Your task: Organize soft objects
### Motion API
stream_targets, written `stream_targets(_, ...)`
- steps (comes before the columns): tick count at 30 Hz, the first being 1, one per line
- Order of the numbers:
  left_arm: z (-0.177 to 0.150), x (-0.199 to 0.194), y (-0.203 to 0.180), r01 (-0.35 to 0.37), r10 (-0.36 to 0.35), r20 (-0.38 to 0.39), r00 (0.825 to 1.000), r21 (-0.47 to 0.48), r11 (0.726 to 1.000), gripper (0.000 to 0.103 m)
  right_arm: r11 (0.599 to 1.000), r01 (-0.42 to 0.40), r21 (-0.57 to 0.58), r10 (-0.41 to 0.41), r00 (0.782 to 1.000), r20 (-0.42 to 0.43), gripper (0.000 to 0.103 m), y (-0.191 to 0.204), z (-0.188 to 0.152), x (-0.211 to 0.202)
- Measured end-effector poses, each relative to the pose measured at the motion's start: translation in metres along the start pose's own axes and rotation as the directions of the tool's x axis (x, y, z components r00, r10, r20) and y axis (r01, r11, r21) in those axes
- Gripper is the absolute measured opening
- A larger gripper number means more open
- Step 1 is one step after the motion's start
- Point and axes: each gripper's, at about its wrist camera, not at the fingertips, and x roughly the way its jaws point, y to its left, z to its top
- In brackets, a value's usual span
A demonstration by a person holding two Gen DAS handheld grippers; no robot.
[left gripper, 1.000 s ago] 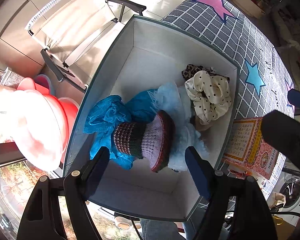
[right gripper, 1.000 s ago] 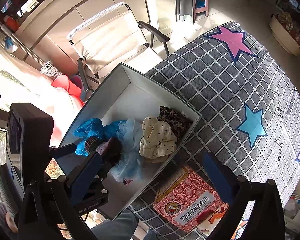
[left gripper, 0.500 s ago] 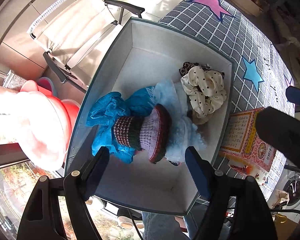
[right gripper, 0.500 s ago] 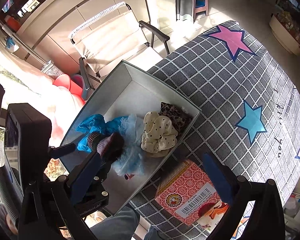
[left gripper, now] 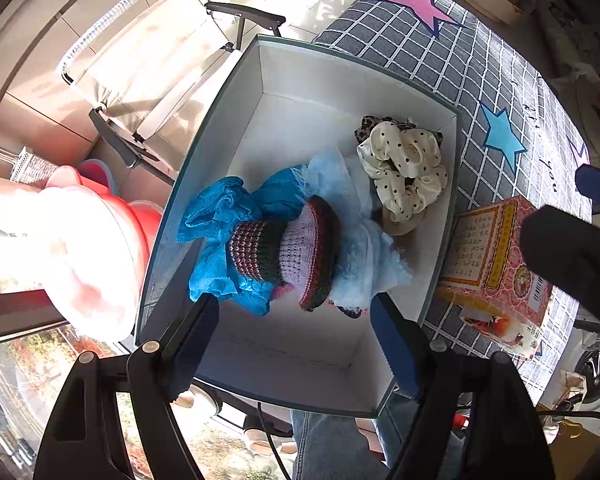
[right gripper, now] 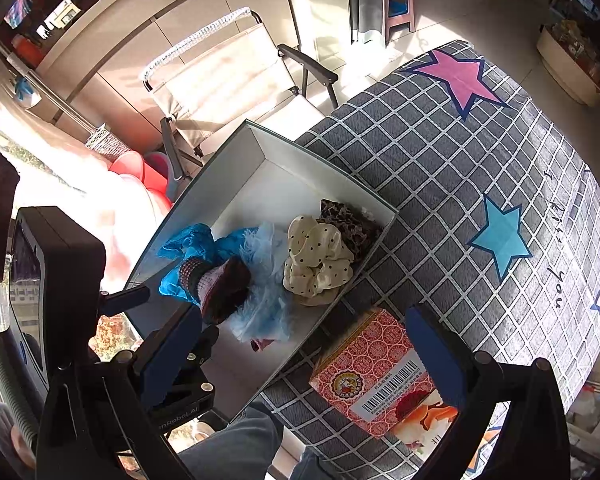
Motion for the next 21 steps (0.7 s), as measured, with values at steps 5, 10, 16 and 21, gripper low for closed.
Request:
stream_targets(5, -0.0025, 0.0000, -0.0003, -0.013, 0.013, -0.004, 1.000, 0.009, 1.000, 0.081, 1.000, -0.006, 0.007, 0.006, 1.000, 0.002, 0.103, -0.0011, -0.0023, -0.0015)
stream_targets(10, -0.0034, 0.0008, -0.0010, -0.024, 0.024, -0.009, 1.000, 0.010, 1.000, 0.081, 1.000, -0.008, 0.014, 0.008, 1.000, 0.002, 0.103, -0.0040, -0.0035, -0.0016)
stream_targets(16, -0.0050, 0.0014, 0.0003, -0.011, 0.011, -0.001, 1.000, 0.004, 1.000, 0.084, 1.000, -0.005, 0.021, 0.005, 1.000, -0.007, 0.103, -0.0076, -0.0053, 0.0007)
stream_targets(21, -0.0071, -0.0060, 0.0044, 0.051, -0.050, 0.045, 0.998, -0.010, 0.999, 0.084, 1.000, -0.011, 0.014, 0.011, 1.000, -0.014, 0.103, -0.0053, -0.0058, 0.0039)
